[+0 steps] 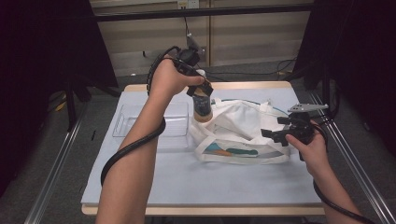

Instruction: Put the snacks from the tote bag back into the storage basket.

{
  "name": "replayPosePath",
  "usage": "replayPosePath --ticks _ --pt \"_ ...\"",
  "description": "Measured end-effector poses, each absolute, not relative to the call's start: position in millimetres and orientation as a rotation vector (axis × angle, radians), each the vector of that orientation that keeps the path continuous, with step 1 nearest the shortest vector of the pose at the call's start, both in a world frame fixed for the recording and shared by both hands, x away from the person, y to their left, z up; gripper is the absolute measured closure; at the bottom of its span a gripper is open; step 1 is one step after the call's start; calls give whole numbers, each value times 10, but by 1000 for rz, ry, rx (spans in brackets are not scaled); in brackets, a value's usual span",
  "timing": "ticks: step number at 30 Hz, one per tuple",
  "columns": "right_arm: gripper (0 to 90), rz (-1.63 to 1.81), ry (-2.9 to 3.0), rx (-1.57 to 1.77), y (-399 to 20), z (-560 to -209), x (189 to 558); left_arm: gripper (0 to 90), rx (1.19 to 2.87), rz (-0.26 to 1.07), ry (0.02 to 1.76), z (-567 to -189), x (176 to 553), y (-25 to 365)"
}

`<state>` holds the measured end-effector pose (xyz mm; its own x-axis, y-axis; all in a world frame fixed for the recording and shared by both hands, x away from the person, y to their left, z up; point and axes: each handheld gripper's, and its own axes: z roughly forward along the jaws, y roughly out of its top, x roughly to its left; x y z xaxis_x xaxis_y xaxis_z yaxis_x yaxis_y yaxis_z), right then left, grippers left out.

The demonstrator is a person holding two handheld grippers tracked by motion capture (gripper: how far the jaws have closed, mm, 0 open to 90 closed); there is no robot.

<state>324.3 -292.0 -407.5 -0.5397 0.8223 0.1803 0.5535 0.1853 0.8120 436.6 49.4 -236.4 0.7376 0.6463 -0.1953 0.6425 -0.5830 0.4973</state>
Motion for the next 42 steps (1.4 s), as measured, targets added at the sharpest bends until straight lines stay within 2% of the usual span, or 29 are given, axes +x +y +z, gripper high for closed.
replayPosePath --ticks 42 --pt "15 1304 2158 1296 -2909 -4047 3228 308 2382 60 1067 -2451 4407 854"
